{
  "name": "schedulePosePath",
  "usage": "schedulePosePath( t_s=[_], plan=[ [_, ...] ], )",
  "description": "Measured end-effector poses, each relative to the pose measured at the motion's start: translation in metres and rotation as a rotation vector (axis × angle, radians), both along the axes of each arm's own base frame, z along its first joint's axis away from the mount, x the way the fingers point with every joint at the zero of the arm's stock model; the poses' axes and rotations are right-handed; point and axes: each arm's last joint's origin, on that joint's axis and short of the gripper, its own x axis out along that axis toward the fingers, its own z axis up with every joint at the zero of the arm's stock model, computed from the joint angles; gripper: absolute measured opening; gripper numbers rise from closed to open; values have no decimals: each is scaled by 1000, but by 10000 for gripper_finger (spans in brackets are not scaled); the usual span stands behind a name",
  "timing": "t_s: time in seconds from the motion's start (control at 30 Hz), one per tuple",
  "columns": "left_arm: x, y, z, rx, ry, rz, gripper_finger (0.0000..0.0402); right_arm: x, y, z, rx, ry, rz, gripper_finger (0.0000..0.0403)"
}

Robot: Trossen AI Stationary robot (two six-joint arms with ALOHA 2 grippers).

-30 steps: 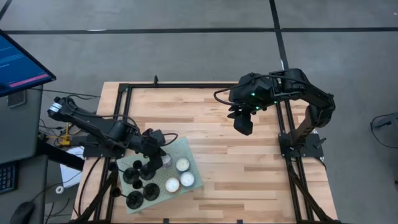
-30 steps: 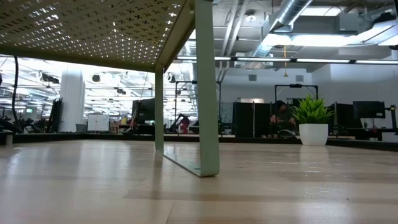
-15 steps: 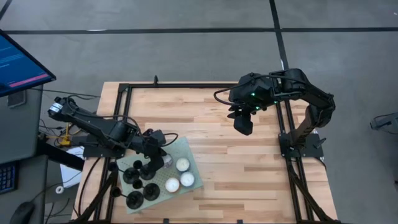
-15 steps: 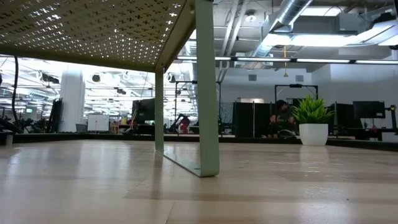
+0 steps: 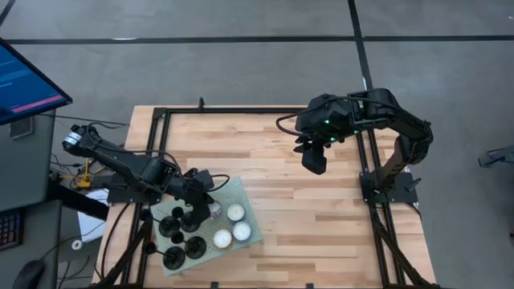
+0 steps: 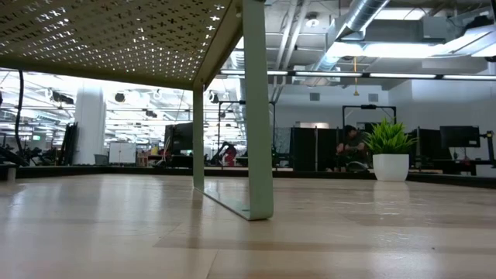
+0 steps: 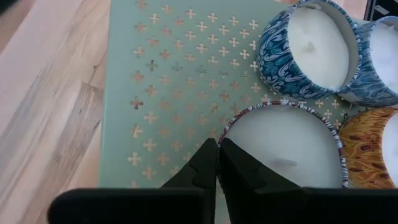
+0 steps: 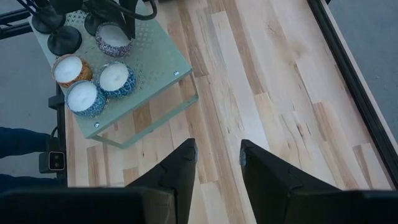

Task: Stock candles on shelf
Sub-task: Put the red scented candle on the shelf, then return to Home Position

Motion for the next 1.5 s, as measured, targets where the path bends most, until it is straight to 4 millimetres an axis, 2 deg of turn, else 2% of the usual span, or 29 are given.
schedulePosePath(
  t_s=[0.37, 0.83, 1.17, 1.5],
  plan=[
    [0, 0, 0, 5, -2, -27, 73, 0, 0, 0, 0, 0, 0, 118],
    [1, -3, 3, -56, -19, -64, 80, 0, 0, 0, 0, 0, 0, 118],
    [1, -5, 5, -104, -24, -111, 112, 0, 0, 0, 0, 0, 0, 118],
    [-13, 5, 18, -129, -109, -88, 124, 0, 0, 0, 0, 0, 1, 118]
  ],
)
